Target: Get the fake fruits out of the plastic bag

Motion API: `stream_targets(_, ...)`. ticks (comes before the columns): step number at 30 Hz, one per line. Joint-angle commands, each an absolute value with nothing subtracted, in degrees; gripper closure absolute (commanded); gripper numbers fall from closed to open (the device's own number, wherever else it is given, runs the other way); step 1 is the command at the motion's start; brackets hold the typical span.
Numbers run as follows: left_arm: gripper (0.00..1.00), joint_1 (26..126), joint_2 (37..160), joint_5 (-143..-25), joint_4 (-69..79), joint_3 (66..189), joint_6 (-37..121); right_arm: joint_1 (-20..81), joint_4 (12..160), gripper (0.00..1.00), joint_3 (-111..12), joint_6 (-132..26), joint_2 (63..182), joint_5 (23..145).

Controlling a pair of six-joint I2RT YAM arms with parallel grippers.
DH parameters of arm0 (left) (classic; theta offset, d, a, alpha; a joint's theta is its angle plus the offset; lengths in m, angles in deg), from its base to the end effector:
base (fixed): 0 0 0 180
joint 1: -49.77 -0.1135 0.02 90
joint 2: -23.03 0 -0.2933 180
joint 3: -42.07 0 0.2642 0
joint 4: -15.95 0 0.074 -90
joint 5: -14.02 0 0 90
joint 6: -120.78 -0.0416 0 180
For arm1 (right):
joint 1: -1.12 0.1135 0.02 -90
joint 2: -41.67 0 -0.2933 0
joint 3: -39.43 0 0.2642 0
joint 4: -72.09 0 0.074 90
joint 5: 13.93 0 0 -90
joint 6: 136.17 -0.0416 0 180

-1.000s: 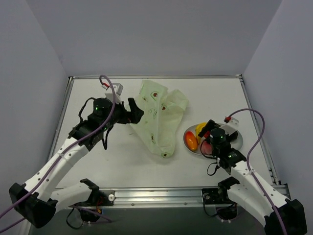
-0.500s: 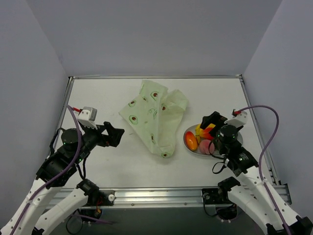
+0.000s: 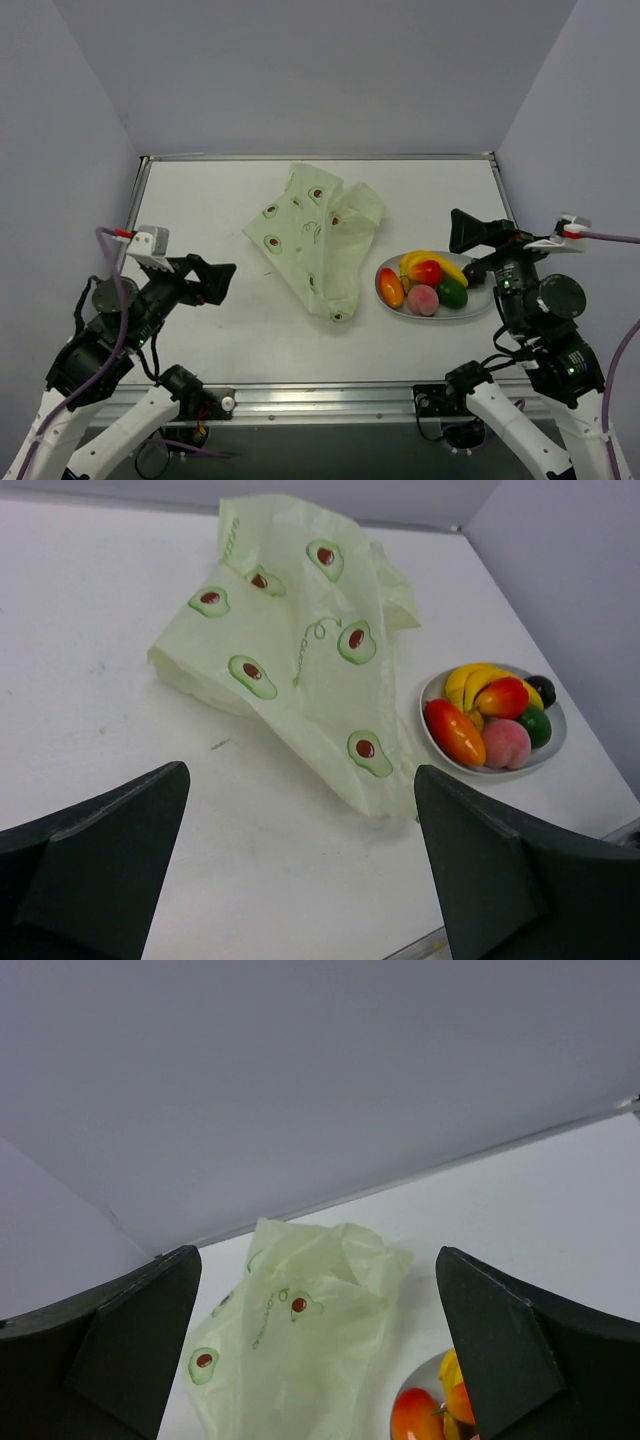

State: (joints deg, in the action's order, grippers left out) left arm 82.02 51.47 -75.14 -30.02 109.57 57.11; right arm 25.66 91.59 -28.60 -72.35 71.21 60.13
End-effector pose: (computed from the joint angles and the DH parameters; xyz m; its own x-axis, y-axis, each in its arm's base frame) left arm 0.0697 -0.0432 0.4058 -0.3224 -0.3210 -0.8905 0.4220 0.7933 -0.4387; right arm 0.0770 0.0226 0.4596 0.1937 0.5548 -0.8091 -0.2770 0.8221 0.4974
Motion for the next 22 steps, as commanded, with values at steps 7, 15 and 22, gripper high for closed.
stream_targets(7, 0.06, 82.29, 43.51, -63.94, -34.8, 118.05, 55.74, 26.08, 96.12, 0.0, -36.8, -63.59, 60.3, 51.47)
stream_targets(15, 0.06, 82.21, 40.87, -64.73, -32.51, 115.5, 56.36, 26.08, 96.12, 0.0, -35.4, -62.87, 64.68, 54.18)
stream_targets(22, 0.06, 82.21, 41.92, -64.82, -33.31, 115.76, 54.43, 26.08, 96.03, 0.0, -36.71, -62.71, 68.29, 55.85)
